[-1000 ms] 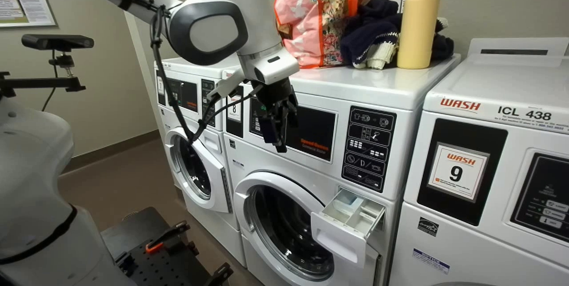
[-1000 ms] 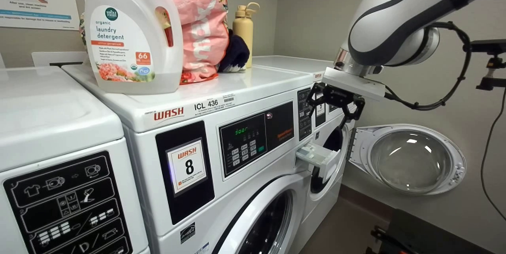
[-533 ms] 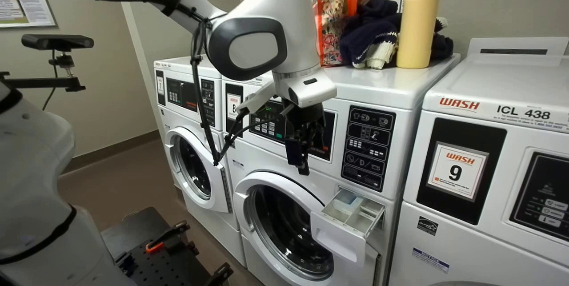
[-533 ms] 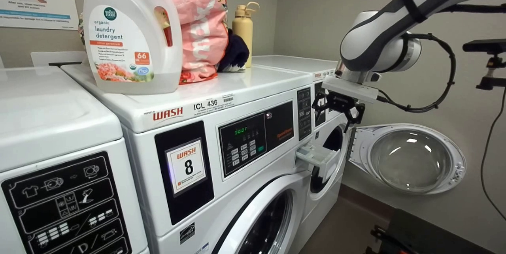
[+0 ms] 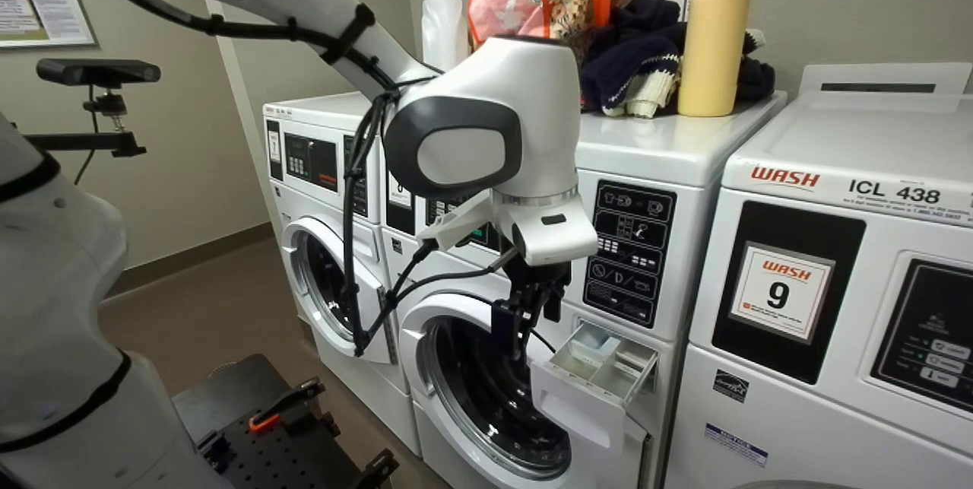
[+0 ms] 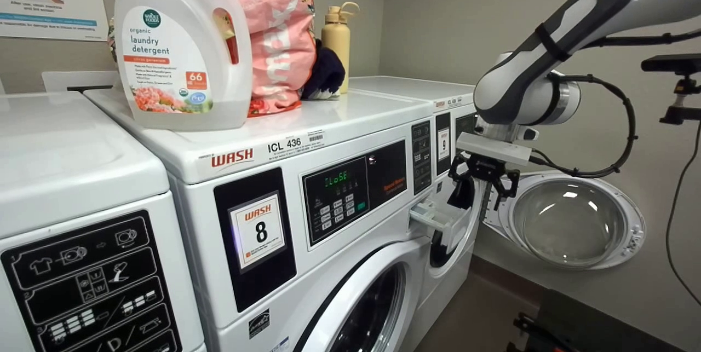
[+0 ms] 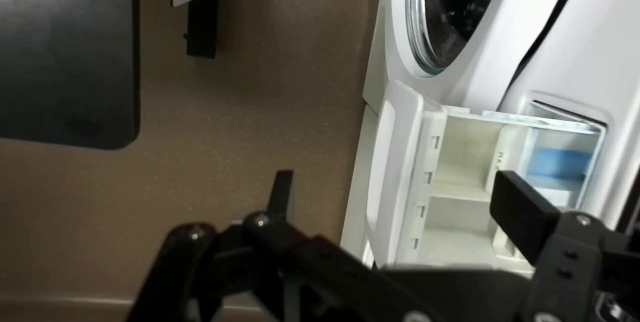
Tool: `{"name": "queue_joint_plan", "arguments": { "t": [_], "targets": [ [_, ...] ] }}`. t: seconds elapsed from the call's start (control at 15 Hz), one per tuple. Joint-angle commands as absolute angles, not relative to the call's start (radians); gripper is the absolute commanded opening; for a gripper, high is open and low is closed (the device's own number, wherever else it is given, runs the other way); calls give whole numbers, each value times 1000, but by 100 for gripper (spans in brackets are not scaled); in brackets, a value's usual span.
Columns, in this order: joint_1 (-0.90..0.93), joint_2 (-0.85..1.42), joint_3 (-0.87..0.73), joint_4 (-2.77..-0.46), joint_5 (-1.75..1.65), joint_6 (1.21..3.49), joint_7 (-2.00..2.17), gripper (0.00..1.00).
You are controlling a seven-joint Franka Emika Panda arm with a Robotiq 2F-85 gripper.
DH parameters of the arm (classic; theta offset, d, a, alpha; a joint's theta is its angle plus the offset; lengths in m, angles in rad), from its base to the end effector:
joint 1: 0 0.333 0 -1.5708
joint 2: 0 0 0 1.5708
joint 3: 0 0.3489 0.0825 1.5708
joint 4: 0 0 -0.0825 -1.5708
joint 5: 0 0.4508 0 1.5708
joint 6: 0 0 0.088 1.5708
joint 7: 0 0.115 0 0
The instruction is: Close the detergent tray on the second washing machine
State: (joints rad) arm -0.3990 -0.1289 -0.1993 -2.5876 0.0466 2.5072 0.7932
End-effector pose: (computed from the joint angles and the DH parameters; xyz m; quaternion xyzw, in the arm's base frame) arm 0.3967 -0.2680 0.2802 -0.7555 0.6542 -0.0200 0.0291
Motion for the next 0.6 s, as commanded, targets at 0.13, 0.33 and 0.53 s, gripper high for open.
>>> {"name": "queue_joint_plan", "arguments": {
  "t": [0.13,0.33,0.53],
  "targets": [
    [-370,-16,-252,-2574,83,2553,789,100],
    [-358,31,-271,-2577,134,2593,772,100],
    [-354,54,-293,-2585,148,2605,783,100]
  ]
}}
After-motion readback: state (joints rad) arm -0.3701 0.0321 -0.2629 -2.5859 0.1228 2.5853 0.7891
